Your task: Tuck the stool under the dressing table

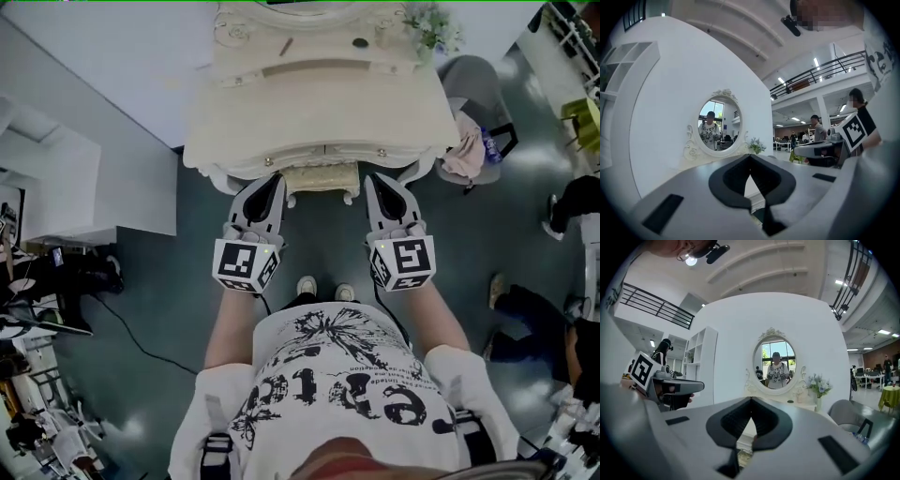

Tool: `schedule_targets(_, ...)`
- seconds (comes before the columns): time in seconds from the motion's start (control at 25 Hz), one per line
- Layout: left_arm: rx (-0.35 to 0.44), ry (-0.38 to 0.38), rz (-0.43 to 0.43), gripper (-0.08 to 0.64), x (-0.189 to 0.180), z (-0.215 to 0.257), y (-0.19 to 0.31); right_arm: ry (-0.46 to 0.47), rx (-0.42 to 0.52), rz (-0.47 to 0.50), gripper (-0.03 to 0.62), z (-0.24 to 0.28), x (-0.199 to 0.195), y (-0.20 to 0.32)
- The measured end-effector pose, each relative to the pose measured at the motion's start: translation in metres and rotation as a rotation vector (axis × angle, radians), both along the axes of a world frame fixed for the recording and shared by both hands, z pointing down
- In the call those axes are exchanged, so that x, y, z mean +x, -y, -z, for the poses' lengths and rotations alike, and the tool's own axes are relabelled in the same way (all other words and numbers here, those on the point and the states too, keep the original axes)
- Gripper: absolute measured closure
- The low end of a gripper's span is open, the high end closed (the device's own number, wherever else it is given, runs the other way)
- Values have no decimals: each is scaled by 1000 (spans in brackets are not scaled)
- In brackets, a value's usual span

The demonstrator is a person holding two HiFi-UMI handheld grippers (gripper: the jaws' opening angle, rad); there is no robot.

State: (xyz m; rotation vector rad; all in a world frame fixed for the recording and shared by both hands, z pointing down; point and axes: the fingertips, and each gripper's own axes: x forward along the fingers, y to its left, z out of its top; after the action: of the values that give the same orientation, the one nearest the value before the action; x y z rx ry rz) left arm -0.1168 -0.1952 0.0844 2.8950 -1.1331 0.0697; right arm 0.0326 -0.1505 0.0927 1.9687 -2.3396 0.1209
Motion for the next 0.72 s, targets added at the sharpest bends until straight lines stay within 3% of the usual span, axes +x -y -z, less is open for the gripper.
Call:
schedule_targets(0.52, 51, -27, 49, 540, -17, 34, -5, -49, 52, 11, 575, 33, -1, -9)
schedule_targets(0.72, 60, -28, 23, 540, -9, 40, -15, -45, 57, 20, 575, 35, -2, -17)
